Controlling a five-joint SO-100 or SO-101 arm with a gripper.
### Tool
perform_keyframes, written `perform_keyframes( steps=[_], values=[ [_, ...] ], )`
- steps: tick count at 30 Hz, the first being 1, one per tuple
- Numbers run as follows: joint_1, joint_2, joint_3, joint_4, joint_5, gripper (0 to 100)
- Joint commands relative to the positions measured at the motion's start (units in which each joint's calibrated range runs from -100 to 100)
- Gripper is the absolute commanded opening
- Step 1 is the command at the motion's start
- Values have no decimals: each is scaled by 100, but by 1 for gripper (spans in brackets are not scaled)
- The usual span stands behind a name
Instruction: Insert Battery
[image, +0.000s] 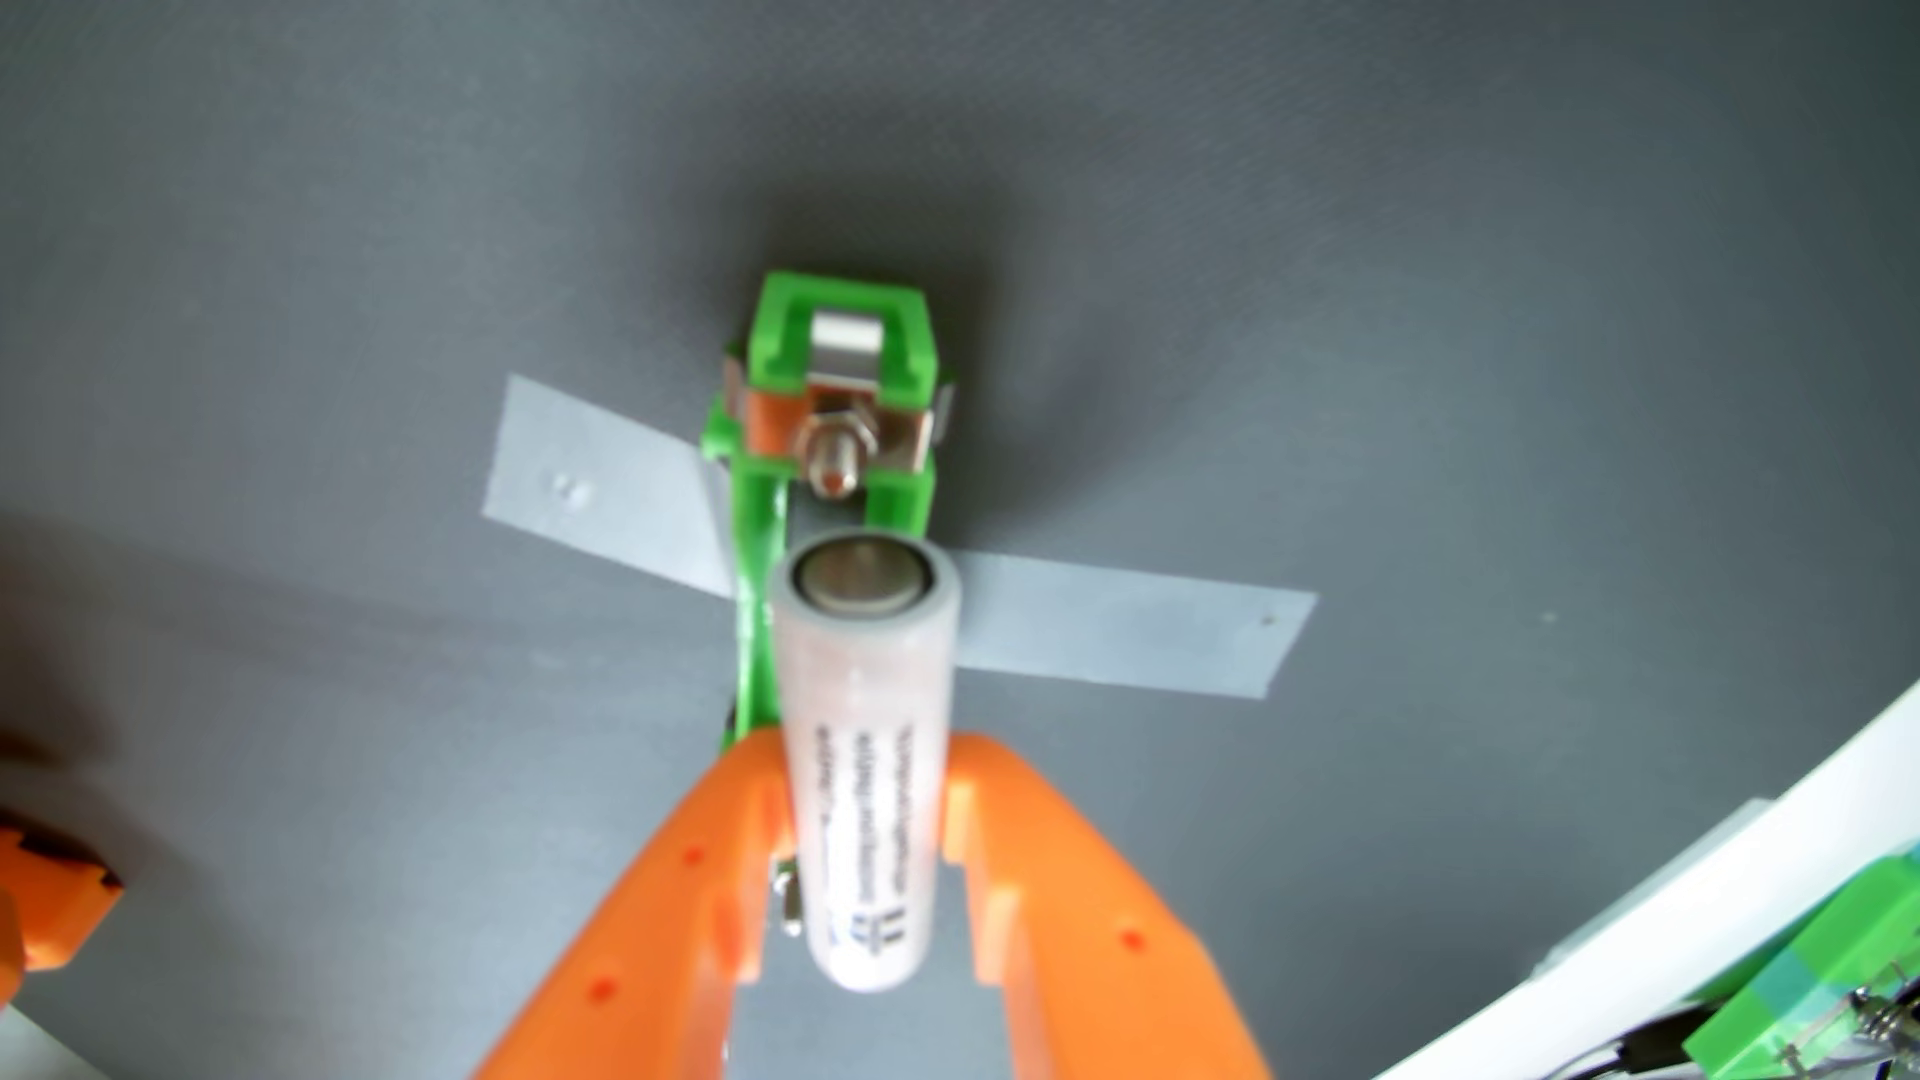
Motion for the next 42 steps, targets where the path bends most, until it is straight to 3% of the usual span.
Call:
perform_keyframes(
  steps=[1, 8, 42],
  values=[
    [55, -37, -16, 21, -4, 2],
    [504, -29, 164, -5, -10, 2],
    [67, -37, 128, -64, -4, 2]
  ],
)
